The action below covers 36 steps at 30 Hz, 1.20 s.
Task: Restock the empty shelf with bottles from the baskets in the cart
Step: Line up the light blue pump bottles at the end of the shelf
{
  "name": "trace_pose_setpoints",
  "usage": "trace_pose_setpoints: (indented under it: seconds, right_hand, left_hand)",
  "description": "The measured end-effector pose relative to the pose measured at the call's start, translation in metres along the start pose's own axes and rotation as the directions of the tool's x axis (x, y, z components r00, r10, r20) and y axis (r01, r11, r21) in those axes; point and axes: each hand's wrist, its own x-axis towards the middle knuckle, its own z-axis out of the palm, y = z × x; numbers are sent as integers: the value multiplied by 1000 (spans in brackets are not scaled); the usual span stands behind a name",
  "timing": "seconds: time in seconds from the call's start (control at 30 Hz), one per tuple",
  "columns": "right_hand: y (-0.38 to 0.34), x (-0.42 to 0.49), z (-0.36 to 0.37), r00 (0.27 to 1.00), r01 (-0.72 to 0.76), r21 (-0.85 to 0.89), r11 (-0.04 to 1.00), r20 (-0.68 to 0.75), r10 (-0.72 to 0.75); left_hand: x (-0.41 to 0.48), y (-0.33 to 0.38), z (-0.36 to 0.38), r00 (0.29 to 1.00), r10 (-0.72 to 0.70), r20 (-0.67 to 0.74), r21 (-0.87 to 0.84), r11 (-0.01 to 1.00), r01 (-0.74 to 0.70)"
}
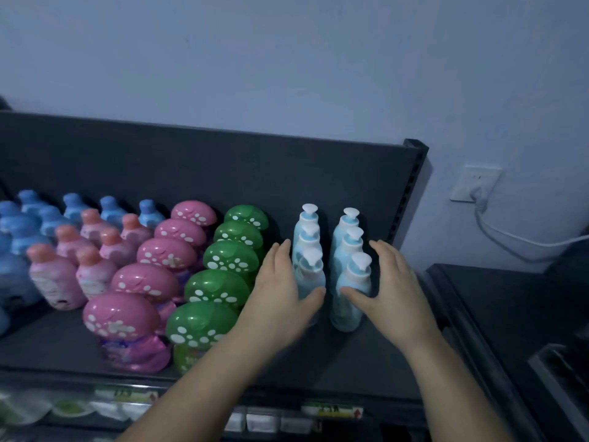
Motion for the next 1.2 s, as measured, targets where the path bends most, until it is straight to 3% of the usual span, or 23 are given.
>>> trace_pose_setpoints:
  seconds: [0.1, 0.23, 0.47, 0.87, 1.2]
  right_hand:
    - [-13, 9, -15, 995, 5, -189, 982, 94, 13]
    - [-56, 15, -23, 992, 44, -292, 955, 127, -7]
    - [-148, 15, 1, 980, 158, -339, 927, 171, -104]
    - [-321, -30, 88, 894, 415, -312, 855, 317, -318]
    - [-470, -80, 178, 727, 643, -171, 746, 441, -526]
  left_hand:
    - [4, 17, -29, 990, 103, 100, 129, 985, -116]
    - [5, -1, -79, 980, 101, 173, 405, 900, -164]
    - [-18, -77, -180, 998, -14, 66, 631, 775, -31]
    - [-135, -188, -303, 976, -177, -124, 640, 738, 215]
    - [-250, -282, -398, 873, -428, -234, 618, 628, 473]
